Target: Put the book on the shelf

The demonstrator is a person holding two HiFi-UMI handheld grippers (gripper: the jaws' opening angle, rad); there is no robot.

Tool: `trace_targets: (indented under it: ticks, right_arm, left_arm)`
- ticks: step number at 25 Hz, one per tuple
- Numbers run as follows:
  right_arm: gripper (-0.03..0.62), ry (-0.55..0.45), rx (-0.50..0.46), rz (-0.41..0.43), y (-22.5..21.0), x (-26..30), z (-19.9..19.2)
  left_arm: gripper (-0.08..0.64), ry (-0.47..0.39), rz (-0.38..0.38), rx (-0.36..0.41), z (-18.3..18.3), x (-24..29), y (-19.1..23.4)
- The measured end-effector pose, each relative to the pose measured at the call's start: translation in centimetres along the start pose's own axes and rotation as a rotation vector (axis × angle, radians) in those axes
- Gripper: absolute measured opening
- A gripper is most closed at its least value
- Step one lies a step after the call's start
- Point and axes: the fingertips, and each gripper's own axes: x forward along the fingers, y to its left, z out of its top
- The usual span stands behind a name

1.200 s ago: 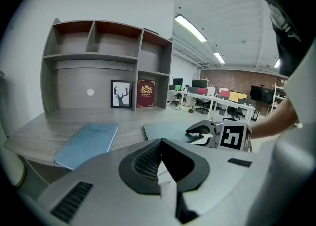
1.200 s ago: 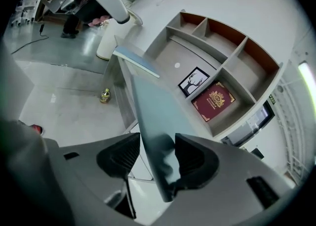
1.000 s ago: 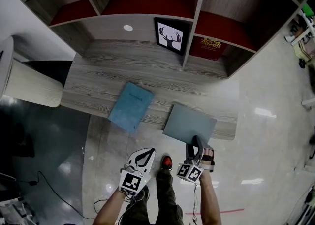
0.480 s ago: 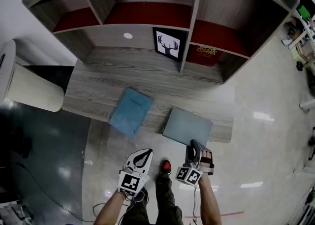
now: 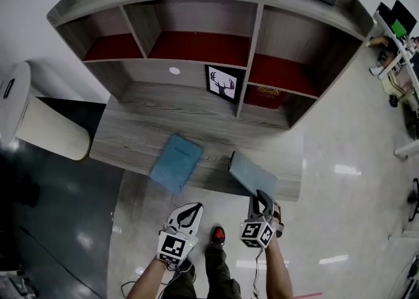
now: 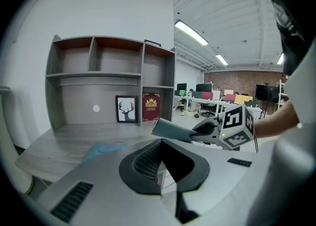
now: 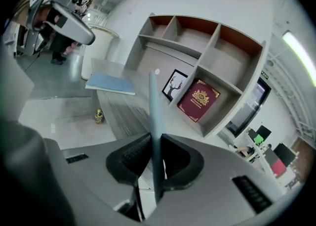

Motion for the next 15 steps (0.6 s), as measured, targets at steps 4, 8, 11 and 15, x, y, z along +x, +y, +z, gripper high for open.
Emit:
trace_targets:
  ticks: [4,8,11,15]
  right_arm:
    - [0.072,-0.019,0.143,0.004,-1.8,-0.3,0.0]
    - [0.071,-0.048,0.319,0.016,-3.7,-0.9,0.6]
    - [0.071,-0.075,0.43,0.021,-4.8,-1.4,0.8]
    - [0.071,-0.11,0.586,0.027,-6.1,-2.7,1.1]
  left_arm:
    - [0.005,-0.022,0.015,0.0,1.9,-0.6,0.4]
    - [0.005,-0.04,0.026,0.005,3.8,-1.1,0.6]
    - [0.005,-0.051,0.03,0.011,5.0,-1.5,0.4]
    - [0.005,-0.064,0.029,0.015,6.5,-1.9,0.0]
